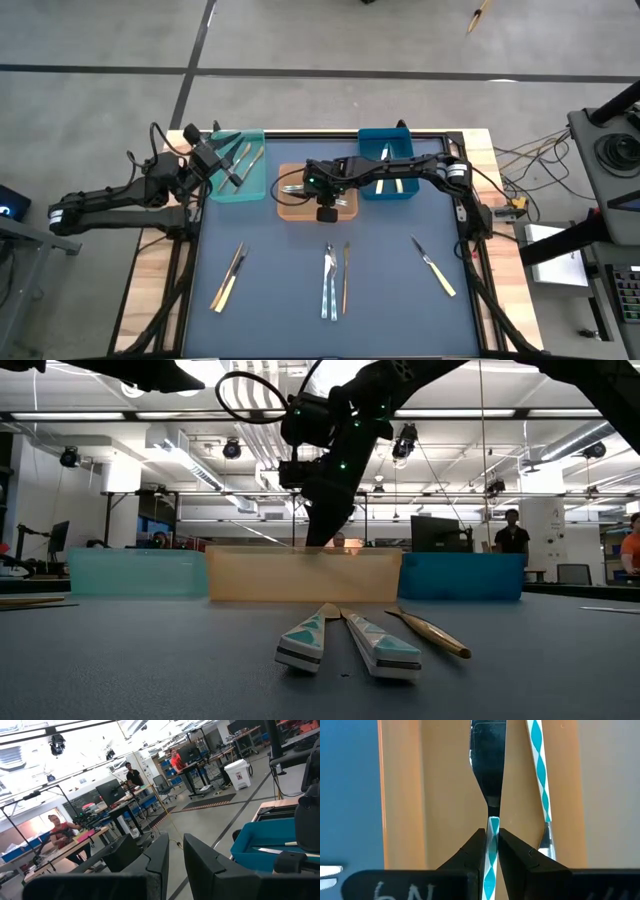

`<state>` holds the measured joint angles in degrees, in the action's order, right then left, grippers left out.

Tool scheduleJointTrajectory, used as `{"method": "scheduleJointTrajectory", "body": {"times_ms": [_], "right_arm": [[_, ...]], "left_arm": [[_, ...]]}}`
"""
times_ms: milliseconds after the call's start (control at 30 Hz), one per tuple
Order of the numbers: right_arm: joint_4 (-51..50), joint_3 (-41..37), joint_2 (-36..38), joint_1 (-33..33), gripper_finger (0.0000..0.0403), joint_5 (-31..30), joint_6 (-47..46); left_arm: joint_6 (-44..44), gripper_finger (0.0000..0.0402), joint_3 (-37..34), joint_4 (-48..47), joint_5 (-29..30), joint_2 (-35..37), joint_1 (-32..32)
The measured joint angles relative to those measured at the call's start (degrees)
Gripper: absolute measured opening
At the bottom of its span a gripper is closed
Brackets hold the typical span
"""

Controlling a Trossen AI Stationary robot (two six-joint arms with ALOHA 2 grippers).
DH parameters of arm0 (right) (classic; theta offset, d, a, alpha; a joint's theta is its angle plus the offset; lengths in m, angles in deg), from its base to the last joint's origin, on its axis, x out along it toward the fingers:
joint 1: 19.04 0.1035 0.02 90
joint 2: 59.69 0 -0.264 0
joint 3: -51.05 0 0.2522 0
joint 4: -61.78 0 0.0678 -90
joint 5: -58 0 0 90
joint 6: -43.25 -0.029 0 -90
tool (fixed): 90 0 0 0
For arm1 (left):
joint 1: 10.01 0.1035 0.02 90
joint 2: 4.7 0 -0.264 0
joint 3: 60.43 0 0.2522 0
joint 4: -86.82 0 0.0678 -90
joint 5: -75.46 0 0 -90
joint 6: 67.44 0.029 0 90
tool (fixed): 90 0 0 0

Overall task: Sort silverware by color (type)
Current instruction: Put the white knife in the orange bin

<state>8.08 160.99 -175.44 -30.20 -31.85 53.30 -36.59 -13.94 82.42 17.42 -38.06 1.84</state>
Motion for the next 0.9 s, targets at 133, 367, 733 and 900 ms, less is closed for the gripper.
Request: {"method": "scheduleJointTrajectory", "body": {"times_ms": [133, 367, 733, 900], "right_arm": [[0.5, 0.0, 0.0, 0.0, 0.0038, -0.1, -0.2], [1.5, 0.0, 0.0, 0.0, 0.0038, -0.1, 0.3], [1.9, 0.0, 0.0, 0.0, 0.0034, -0.3, 0.2], [2.0, 0.0, 0.0, 0.0, 0.0071, -0.3, 0.0]], "left_arm": [[0.0, 0.0040, 0.0, 0.0, 0.0, 0.0, 0.0], [0.0, 0.0040, 0.0, 0.0, 0.0, 0.0, 0.0], [0.2, 0.0040, 0.0, 0.0, 0.0, 0.0, 0.0], [0.2, 0.0040, 0.0, 0.0, 0.0, 0.0, 0.0]]}}
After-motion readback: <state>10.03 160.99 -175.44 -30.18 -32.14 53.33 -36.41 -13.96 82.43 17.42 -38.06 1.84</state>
